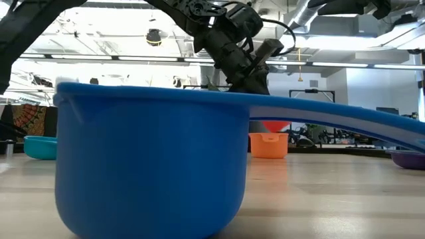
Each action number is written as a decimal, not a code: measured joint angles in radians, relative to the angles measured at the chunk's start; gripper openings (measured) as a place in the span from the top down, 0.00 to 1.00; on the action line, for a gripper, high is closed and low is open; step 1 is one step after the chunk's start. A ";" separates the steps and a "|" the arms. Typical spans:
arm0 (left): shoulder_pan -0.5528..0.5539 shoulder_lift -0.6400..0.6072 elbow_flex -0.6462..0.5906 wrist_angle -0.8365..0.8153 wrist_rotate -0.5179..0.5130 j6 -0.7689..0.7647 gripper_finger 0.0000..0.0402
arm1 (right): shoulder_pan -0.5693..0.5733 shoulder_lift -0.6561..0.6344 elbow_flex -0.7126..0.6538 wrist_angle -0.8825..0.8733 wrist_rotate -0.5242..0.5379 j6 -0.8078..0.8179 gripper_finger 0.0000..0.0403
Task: Nest measuring cups in basket
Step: Stack the red measuring cup on top of the the orange measuring cup
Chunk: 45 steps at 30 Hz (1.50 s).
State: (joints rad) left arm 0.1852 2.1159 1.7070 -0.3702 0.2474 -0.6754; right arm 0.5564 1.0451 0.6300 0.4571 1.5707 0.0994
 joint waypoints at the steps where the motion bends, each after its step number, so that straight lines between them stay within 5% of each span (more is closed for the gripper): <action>1: 0.000 0.000 0.000 0.000 0.000 -0.001 1.00 | 0.000 0.000 0.000 0.000 0.000 0.000 0.55; 5: -0.001 0.000 0.000 0.001 0.000 -0.001 0.93 | 0.000 0.000 0.000 0.000 0.000 0.005 0.55; 16: 0.005 -0.003 0.021 -0.024 0.032 0.033 0.55 | 0.000 0.000 0.000 0.000 0.000 0.004 0.54; 21: 0.004 -0.011 0.133 -0.219 0.018 0.173 0.49 | 0.001 0.000 0.000 -0.001 0.000 -0.002 0.54; 25: -0.017 -0.035 0.215 -0.436 -0.131 0.330 0.49 | 0.017 0.000 0.000 -0.009 0.000 -0.003 0.54; 33: -0.103 -0.218 0.211 -0.575 -0.493 0.436 0.57 | 0.069 0.000 -0.025 -0.137 -0.009 0.152 0.55; 36: -0.118 -0.303 0.107 -0.535 -0.560 0.428 0.60 | 0.034 -0.001 -0.054 -0.220 -0.088 0.313 0.60; 45: -0.098 -0.633 -0.506 -0.115 -0.517 0.368 0.68 | -0.200 0.010 -0.097 -0.644 -0.605 0.830 0.75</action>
State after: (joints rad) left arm 0.0871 1.4832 1.2010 -0.4848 -0.2698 -0.3074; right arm 0.3566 1.0548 0.5331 -0.1868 0.9655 0.9291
